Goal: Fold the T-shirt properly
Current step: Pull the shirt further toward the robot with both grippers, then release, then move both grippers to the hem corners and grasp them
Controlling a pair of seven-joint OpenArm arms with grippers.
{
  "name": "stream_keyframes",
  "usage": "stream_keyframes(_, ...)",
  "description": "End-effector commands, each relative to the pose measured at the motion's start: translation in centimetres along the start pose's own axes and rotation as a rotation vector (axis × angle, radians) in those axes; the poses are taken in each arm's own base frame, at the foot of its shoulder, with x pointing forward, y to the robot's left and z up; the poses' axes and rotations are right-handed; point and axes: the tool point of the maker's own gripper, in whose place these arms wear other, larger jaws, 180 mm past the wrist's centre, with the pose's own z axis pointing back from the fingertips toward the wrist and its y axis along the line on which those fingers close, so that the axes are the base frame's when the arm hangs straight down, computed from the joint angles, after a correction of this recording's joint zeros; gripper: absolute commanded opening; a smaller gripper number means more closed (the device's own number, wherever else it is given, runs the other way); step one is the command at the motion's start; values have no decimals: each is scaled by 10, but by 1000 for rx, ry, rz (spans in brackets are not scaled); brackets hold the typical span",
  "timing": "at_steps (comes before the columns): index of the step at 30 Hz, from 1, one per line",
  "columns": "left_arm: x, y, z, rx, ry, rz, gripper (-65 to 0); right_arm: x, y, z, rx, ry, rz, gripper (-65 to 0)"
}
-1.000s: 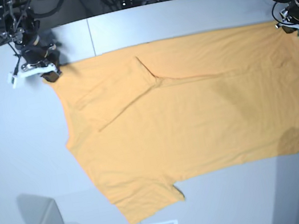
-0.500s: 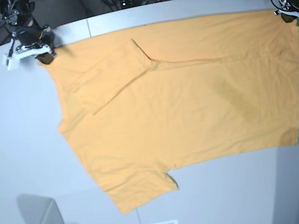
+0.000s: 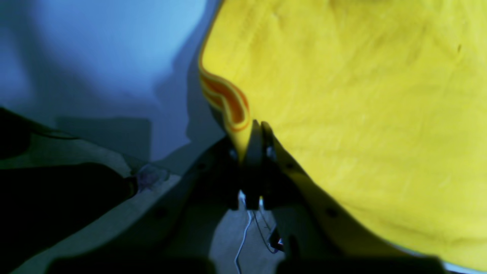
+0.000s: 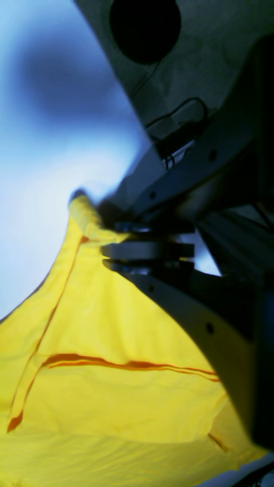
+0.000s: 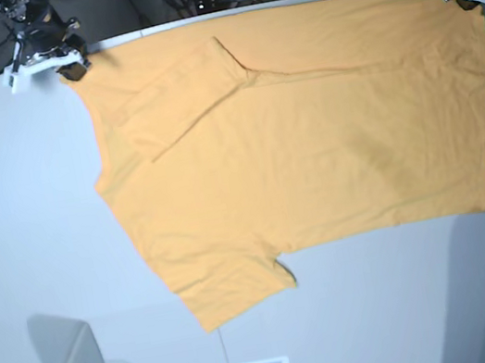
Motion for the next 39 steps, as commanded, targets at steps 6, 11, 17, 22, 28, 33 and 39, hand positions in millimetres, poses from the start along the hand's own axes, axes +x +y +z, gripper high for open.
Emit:
stream_keyframes(6,5,7,6,31,6,-26,-650,4,-5,4,-17,-19,10,-650)
stream_keyframes(11,5,8,6,33,8,-26,-650,4,-6,5,-18,-18,10,-650)
stream_keyframes(17,9,9,7,36,-5,-25,-609,8,2,11,0,-33,18,-396)
stream_keyframes(22,10,9,8,37,-10,-22,-393,20,13,19,27,-70,32,-275)
stream_keyframes(28,39,36,38,115,-128,17,-221,43,15,27,29,-134,42,-275)
stream_keyframes(33,91,42,75,169,-315,14,-207,74,38,18,84,-204,69,-275)
stream_keyframes(39,139,-3,93,117,-452,-89,-216,122,83,1,190,-229,144,-275)
